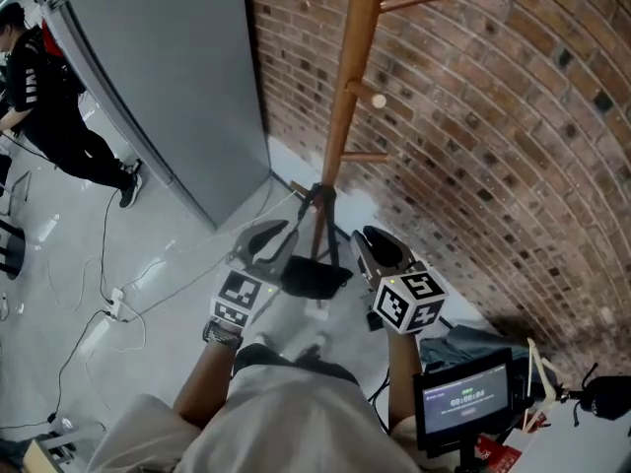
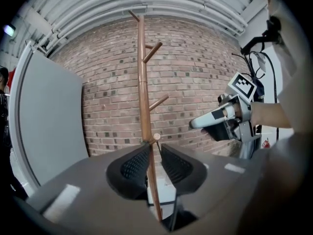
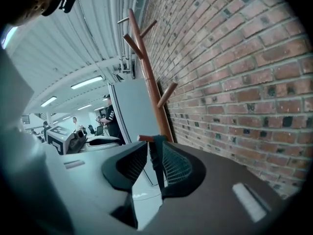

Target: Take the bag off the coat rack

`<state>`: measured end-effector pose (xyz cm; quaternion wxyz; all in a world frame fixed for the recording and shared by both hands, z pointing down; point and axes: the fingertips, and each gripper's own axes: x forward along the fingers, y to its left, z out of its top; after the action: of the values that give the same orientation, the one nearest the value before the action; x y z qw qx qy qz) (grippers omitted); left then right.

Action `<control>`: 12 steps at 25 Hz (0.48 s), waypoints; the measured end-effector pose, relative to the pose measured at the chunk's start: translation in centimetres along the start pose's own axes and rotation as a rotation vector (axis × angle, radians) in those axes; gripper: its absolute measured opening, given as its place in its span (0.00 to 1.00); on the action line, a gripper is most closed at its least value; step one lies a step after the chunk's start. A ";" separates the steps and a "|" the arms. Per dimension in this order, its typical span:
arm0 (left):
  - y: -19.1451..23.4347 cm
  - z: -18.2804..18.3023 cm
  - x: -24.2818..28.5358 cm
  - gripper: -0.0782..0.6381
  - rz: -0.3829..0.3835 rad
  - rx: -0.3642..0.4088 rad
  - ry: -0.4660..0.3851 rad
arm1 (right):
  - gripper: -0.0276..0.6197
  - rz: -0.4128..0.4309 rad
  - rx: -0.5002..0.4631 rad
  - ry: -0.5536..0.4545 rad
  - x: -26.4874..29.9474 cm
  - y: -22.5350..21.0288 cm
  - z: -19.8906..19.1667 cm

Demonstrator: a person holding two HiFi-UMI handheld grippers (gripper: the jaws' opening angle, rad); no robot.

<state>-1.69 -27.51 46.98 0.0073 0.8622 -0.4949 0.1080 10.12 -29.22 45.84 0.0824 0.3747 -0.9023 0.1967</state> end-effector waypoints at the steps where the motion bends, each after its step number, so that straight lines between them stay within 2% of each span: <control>1: 0.0 -0.6 0.4 0.22 -0.004 -0.003 0.015 | 0.20 -0.002 0.006 0.018 0.5 -0.4 -0.6; 5: 0.7 -3.0 2.3 0.24 -0.016 0.003 0.077 | 0.23 -0.021 0.015 0.069 2.0 -1.4 -2.3; 12: 1.9 -8.6 5.4 0.29 -0.085 -0.010 0.166 | 0.26 -0.033 0.016 0.115 4.8 -1.3 -3.8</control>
<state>-2.21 -32.10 56.22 0.0573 0.8704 -0.4561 0.1761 7.60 -31.57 51.05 0.1342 0.3784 -0.8882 0.2236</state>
